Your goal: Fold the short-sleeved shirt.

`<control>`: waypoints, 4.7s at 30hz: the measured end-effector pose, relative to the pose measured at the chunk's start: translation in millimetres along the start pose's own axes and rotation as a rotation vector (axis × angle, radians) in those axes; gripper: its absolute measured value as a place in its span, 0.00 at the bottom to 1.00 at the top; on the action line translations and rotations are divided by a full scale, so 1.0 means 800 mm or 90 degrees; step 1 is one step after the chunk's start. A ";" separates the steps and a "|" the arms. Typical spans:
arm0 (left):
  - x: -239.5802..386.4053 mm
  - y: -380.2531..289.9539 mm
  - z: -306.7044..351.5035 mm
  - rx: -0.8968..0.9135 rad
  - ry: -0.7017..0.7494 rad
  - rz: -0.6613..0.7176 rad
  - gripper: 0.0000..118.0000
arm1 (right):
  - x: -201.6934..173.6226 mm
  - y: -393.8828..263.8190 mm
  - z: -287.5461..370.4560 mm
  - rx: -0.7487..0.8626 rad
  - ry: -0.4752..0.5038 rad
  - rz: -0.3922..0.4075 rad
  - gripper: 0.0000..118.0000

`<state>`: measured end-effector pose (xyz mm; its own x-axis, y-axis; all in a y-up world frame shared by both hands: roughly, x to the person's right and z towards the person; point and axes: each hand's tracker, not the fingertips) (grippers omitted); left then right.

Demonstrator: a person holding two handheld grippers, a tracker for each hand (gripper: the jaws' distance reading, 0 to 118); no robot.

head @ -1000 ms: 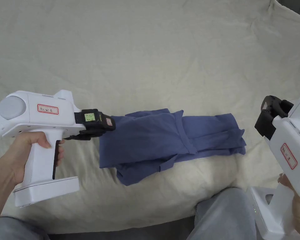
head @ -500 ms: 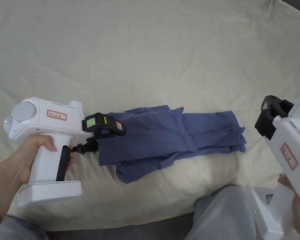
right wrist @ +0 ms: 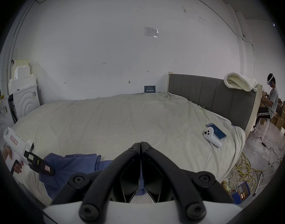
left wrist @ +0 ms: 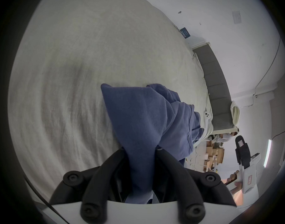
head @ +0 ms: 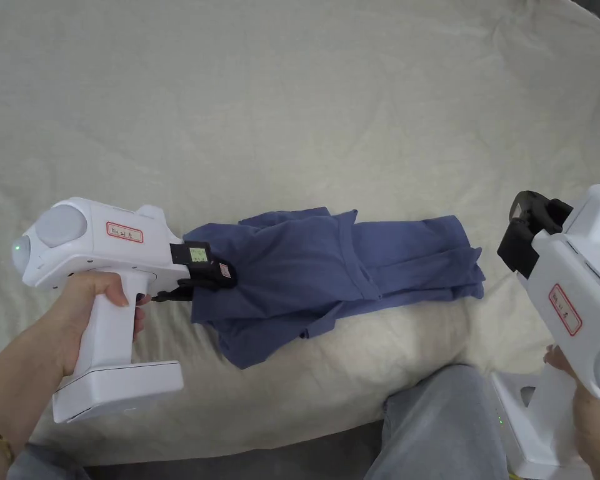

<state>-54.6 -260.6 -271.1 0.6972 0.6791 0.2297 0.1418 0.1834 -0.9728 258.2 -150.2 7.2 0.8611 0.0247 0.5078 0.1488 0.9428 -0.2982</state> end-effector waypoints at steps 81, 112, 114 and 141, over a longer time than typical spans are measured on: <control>0.160 0.027 0.106 0.281 0.208 -0.248 0.00 | 0.005 0.003 0.012 0.030 0.028 -0.033 0.00; 0.133 -0.076 -0.163 0.318 0.282 -0.358 0.00 | 0.026 -0.006 0.003 -0.001 0.007 -0.024 0.00; 0.132 -0.067 -0.160 0.309 0.274 -0.344 0.00 | 0.024 -0.004 0.005 0.000 0.007 -0.026 0.00; 0.065 -0.063 0.126 0.596 0.313 -0.260 0.00 | -0.123 0.024 -0.019 0.053 0.177 -0.025 0.00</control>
<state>-96.5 -163.2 -206.9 0.9493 0.1312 0.2856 -0.0154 0.9270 -0.3748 183.7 -139.6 -60.6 0.9571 -0.0940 0.2741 0.1548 0.9655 -0.2095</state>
